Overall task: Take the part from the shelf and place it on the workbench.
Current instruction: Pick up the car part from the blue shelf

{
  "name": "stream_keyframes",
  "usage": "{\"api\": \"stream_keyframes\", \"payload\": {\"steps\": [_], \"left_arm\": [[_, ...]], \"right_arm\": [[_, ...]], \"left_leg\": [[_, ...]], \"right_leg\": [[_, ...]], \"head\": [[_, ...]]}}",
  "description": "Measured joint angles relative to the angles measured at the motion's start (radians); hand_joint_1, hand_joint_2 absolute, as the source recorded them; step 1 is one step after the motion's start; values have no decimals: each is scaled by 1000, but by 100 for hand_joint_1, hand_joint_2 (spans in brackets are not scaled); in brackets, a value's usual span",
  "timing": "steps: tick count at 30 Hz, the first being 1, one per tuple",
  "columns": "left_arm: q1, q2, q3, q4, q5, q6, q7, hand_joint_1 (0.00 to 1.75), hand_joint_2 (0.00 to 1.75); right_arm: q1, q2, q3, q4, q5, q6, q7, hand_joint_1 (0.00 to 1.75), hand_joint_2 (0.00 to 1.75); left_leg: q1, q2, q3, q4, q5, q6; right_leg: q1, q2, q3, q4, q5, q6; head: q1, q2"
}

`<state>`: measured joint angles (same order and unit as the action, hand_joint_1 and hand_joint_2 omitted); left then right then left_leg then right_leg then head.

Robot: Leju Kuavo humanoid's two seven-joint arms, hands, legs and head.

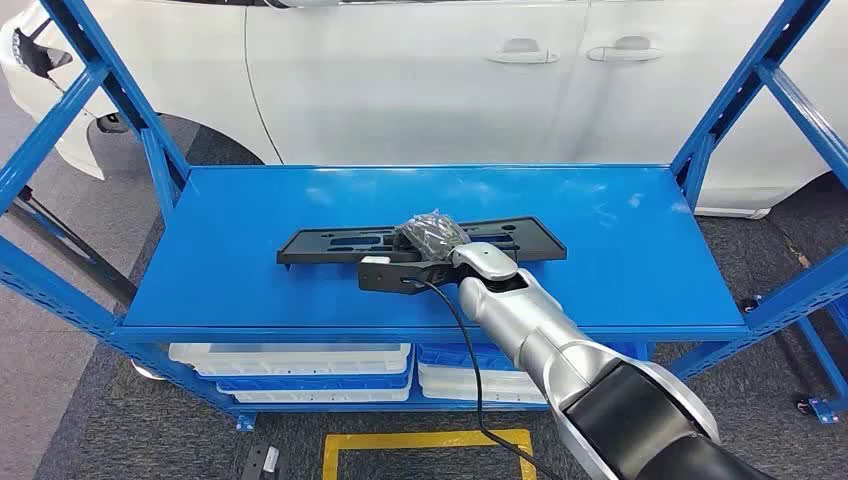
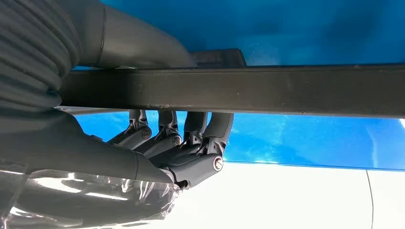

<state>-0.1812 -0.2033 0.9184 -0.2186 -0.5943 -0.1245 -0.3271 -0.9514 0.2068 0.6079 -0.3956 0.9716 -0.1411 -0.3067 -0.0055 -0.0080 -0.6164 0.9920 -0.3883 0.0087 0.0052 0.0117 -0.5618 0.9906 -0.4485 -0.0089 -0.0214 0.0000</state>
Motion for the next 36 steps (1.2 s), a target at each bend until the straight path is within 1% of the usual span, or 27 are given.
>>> {"api": "stream_keyframes", "payload": {"steps": [14,22,30,36], "left_arm": [[0,0,-2,0,6,-9,-18,0,175],[0,0,2,0,19,-4,-26,0,175],[0,0,3,0,19,-2,-28,0,175],[1,0,3,0,19,2,-29,0,175]], "right_arm": [[0,0,-1,0,2,1,-1,175,175],[2,0,-14,0,-12,-16,-19,175,175],[9,0,-44,-5,-43,-46,-52,175,175],[13,-1,-78,-27,-96,-52,-98,175,175]], "left_leg": [[0,0,0,0,0,0],[0,0,0,0,0,0],[0,0,0,0,0,0],[0,0,0,0,0,0]], "right_leg": [[0,0,0,0,0,0],[0,0,0,0,0,0],[0,0,0,0,0,0],[0,1,0,0,0,0]], "head": [[0,0],[0,0],[0,0],[0,0]]}}
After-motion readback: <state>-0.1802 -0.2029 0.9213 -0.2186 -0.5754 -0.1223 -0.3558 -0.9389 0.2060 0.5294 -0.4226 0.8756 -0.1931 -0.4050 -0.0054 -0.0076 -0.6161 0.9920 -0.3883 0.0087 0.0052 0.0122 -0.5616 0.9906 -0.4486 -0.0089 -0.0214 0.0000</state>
